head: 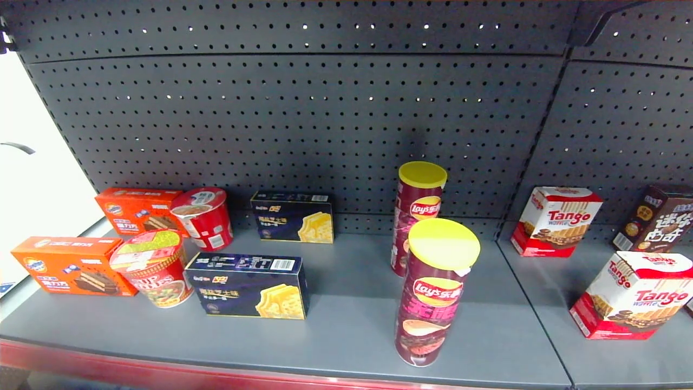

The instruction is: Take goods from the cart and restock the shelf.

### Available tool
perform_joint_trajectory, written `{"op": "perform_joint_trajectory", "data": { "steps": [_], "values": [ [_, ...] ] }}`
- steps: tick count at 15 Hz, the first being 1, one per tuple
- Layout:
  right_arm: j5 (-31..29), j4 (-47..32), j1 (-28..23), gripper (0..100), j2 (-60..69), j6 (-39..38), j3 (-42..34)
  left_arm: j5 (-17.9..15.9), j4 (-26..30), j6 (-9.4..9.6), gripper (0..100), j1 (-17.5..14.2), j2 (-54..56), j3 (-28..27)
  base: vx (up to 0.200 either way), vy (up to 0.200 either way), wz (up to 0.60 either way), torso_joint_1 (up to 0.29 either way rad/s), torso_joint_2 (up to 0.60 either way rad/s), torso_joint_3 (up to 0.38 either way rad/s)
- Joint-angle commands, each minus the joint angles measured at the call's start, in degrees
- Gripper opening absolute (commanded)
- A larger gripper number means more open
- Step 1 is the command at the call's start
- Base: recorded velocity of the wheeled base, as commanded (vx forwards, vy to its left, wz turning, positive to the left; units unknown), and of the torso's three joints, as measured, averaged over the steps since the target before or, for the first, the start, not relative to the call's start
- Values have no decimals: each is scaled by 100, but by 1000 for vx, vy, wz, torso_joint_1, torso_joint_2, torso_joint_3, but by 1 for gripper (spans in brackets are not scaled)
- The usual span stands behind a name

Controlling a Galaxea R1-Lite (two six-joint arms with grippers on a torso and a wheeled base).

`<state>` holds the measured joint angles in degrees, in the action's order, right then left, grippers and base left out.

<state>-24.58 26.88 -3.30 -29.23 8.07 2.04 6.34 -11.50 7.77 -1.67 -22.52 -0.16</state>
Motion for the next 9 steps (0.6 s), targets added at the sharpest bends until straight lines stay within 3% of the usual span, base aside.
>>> {"op": "perform_joint_trajectory", "data": {
  "steps": [1, 2, 3, 5, 7, 9],
  "values": [
    [164, -491, 875, 100, 788, 19, -160, -590, 1088, -12, 100, 316, 1496, -72, 0, 0, 0, 0, 0, 0],
    [155, -877, 1236, 100, 1139, 28, -160, -924, 1492, -56, 100, 308, 1742, -248, 0, 0, 0, 0, 0, 0],
    [164, -1220, 1367, 100, 1482, 28, -133, -994, 1536, -82, 100, 281, 1812, -230, 0, 0, 0, 0, 0, 0],
    [234, -1906, 1517, 100, 2361, 19, -186, -977, 1440, -126, 100, 185, 2243, -125, 0, 0, 0, 0, 0, 0],
    [181, -2187, 1491, 100, 2405, -253, -186, -687, 1396, -214, 100, 158, 2243, -107, 0, 0, 0, 0, 0, 0],
    [-65, -2345, 1359, 100, 2396, -253, -168, -669, 1404, -223, 100, 123, 2129, -107, 0, 0, 0, 0, 0, 0]
  ]
}}
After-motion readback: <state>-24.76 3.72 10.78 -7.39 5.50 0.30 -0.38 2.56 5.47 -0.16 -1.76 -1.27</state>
